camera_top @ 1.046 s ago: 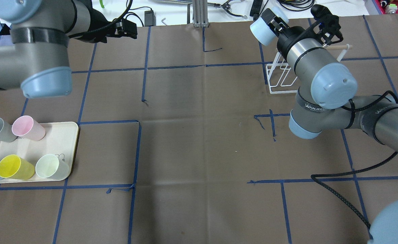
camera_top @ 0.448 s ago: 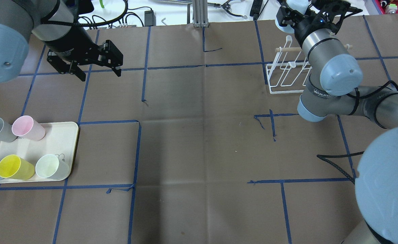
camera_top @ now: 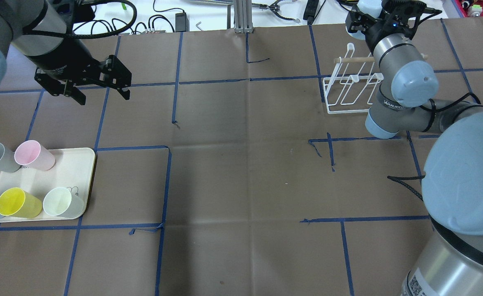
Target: Transfer IKEA cup to right arm and place on rack
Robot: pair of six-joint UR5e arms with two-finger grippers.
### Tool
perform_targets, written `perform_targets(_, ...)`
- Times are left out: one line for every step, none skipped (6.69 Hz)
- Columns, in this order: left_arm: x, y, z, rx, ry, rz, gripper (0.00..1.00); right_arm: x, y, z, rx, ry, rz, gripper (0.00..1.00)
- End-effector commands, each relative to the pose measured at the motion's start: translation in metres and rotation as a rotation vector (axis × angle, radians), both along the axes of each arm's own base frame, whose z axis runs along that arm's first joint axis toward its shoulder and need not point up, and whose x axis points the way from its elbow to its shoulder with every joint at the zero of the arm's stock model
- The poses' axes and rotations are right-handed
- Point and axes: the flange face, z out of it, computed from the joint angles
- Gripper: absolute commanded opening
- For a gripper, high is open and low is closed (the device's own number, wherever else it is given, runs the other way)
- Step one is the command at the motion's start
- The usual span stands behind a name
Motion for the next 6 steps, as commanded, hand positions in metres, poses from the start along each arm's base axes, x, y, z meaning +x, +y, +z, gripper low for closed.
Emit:
perform_targets(0.076, 0.015, -0.014, 0.026, -0.004, -0.012, 1.00, -0.002, -0.008, -0.022, 0.003, 0.000, -0.001, 0.11)
perform_targets(0.101, 0.028, -0.025, 0.048, -0.014, -0.007, 1.00, 0.001, -0.006, -0.025, 0.008, 0.000, 0.002, 0.11)
perform_targets(0.122, 0.041, -0.047, 0.115, -0.095, -0.027, 1.00, 0.010, -0.003, -0.028, 0.018, -0.004, 0.013, 0.11)
perform_targets(0.144, 0.053, -0.061, 0.136, -0.098, -0.021, 0.99, 0.014, 0.000, -0.033, 0.030, -0.006, 0.018, 0.11)
perform_targets(0.171, 0.066, -0.081, 0.162, -0.073, -0.001, 0.99, 0.016, 0.002, -0.039, 0.045, -0.006, 0.025, 0.13)
perform_targets(0.183, 0.076, -0.102, 0.178, -0.059, 0.018, 0.99, 0.016, 0.002, -0.040, 0.050, -0.006, 0.022, 0.46)
